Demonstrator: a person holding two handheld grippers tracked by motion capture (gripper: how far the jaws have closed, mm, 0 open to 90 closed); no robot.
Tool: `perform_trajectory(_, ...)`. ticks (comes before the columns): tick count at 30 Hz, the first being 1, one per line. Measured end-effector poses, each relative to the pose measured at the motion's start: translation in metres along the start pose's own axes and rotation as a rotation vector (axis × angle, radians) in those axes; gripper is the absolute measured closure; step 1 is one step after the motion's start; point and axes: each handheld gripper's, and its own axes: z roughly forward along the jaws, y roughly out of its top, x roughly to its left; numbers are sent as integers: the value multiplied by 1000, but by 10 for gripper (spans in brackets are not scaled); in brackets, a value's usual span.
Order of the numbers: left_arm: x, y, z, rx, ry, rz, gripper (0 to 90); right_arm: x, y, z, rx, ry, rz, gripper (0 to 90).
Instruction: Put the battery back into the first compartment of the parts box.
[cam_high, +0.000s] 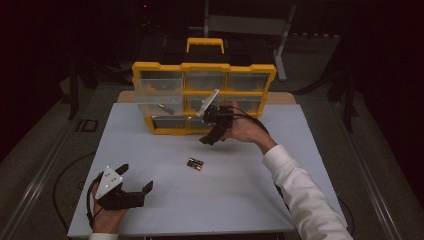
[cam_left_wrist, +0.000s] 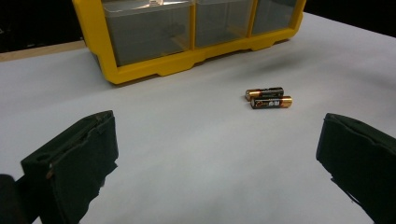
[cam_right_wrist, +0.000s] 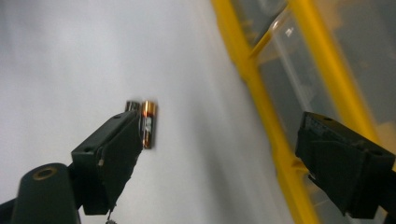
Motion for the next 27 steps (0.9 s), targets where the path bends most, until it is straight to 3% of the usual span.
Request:
perform_trajectory(7, 0, 0, 0, 1, 0, 0, 0, 8, -4, 24, 79, 18, 2, 147)
perform_trajectory(13, 0, 0, 0, -1, 1, 0, 0, 12, -5, 40, 106, 23, -7, 160)
perform_trajectory(14, 0, 0, -1, -1, 0, -1, 0, 14, -5, 41, 142, 23, 33, 160)
perform_trajectory(17, 0, 0, -1, -1, 0, 0, 0, 12, -6, 48, 135, 22, 7, 171)
perform_trajectory(22, 0, 0, -1, 0, 1, 0, 0, 15, -7, 59, 158, 27, 26, 210)
perform_trajectory(27, 0, 0, -1, 1, 2, 1, 0, 17, -8, 66, 165, 34, -6, 241)
